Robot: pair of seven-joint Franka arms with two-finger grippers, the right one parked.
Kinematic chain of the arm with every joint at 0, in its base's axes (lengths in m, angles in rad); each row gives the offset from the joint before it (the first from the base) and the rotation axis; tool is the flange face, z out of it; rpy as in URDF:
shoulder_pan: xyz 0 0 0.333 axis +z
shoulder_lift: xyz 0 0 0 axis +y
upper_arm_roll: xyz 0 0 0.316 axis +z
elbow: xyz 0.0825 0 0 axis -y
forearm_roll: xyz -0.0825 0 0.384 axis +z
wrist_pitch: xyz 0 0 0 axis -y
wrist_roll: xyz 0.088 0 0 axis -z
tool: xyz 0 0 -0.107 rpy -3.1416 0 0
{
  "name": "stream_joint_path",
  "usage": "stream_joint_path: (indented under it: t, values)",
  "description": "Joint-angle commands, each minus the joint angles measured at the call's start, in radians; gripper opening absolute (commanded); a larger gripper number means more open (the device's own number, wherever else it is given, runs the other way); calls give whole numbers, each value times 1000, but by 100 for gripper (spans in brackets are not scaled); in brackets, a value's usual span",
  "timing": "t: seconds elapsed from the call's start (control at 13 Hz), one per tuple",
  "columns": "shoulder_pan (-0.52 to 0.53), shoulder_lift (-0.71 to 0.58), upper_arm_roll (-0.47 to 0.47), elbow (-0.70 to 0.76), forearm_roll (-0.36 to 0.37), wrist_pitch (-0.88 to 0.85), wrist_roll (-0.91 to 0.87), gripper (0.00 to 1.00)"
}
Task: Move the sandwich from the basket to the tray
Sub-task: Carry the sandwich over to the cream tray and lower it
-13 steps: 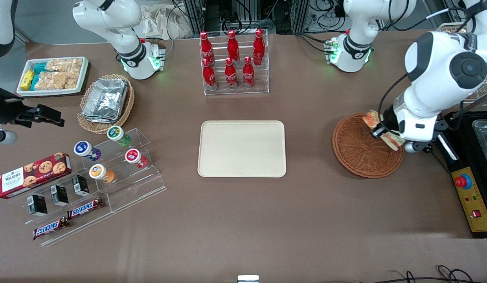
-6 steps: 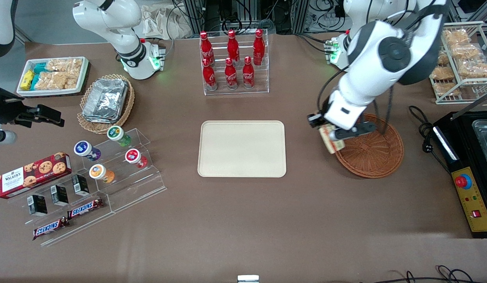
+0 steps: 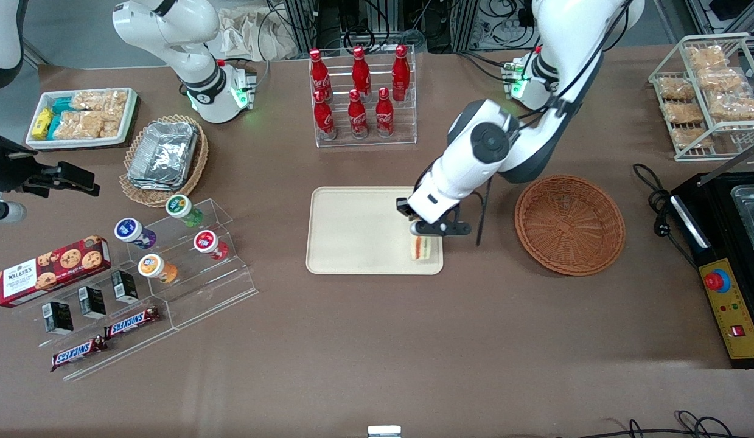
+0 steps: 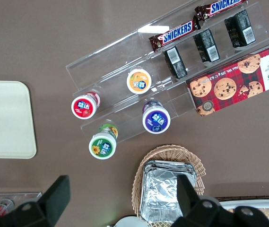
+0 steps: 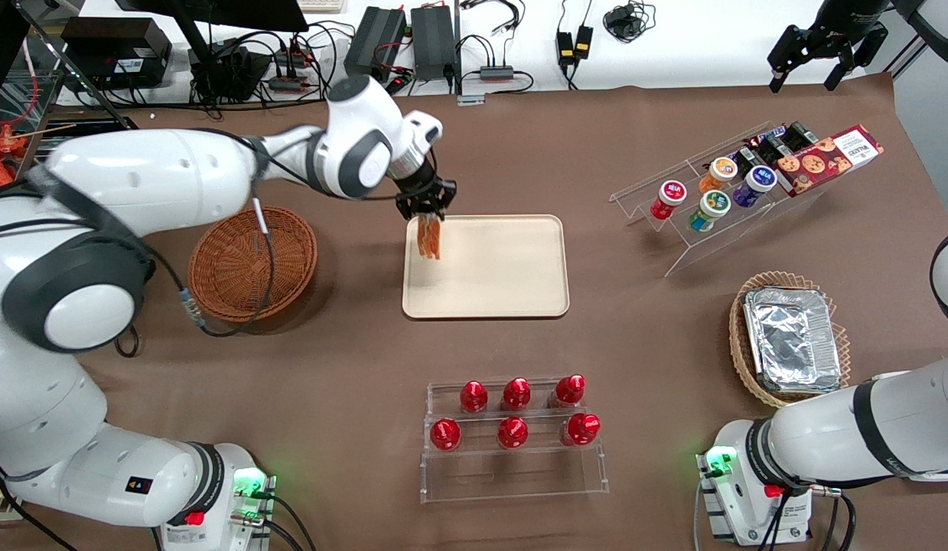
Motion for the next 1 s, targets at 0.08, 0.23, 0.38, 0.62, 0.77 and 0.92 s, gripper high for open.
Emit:
stream_joint_path:
  t: [0.08, 0.23, 0.38, 0.62, 0.77, 0.92]
  values:
    - [-21, 85, 1, -3, 40, 85, 36, 0]
    - [-23, 113, 1, -24, 100, 86, 32, 0]
    - [-23, 99, 3, -64, 108, 86, 13, 0]
    - [-20, 99, 8, -77, 108, 85, -8, 0]
    - [-21, 99, 8, -72, 109, 85, -7, 53]
    - [-21, 96, 8, -67, 109, 82, -20, 100]
